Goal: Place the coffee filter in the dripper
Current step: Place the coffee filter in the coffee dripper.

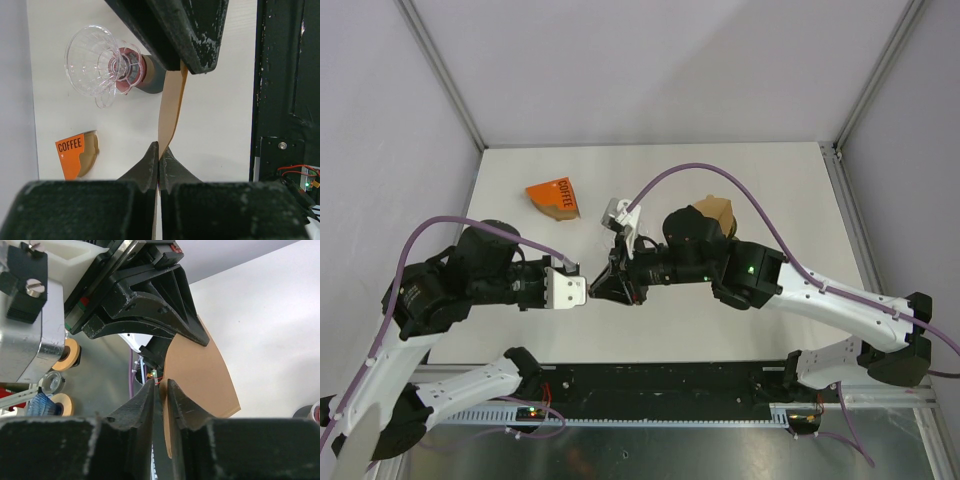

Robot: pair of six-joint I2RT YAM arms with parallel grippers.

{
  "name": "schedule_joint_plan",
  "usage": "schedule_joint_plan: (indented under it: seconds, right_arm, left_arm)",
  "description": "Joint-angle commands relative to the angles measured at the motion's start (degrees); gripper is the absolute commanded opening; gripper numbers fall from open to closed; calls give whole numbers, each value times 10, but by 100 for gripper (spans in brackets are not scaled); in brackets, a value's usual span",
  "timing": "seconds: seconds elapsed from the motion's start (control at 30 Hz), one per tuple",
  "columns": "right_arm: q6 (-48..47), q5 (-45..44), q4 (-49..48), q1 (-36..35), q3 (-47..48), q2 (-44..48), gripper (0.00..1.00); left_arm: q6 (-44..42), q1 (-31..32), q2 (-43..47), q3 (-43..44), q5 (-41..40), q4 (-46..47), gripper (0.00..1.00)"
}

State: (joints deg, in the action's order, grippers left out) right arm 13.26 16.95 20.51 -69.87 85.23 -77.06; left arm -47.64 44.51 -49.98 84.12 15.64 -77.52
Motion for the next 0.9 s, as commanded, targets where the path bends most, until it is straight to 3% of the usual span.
schedule_joint_plan:
  seconds: [0.0, 0.13, 0.3, 0.4, 0.63, 0.87]
  right_arm:
    - [9, -4, -32, 5, -3, 21, 22]
    - [9, -5, -34, 6, -5, 21, 16]
    - [12, 1, -39, 8, -5, 20, 27]
    - [11, 2, -43, 9, -5, 20, 28]
    - [13, 4, -50, 12, -8, 24, 19]
    - [16, -2, -48, 13, -9, 24, 1]
  left_arm:
    - [-5, 4, 1, 7, 4, -12, 0]
    - [-5, 5, 0, 7, 5, -12, 0]
    - [-5, 5, 1, 5, 4, -13, 0]
    - [-5, 5, 1, 6, 5, -13, 0]
    - [-4, 5, 1, 6, 7, -14, 0]
    - [-5, 6, 2, 7, 6, -14, 0]
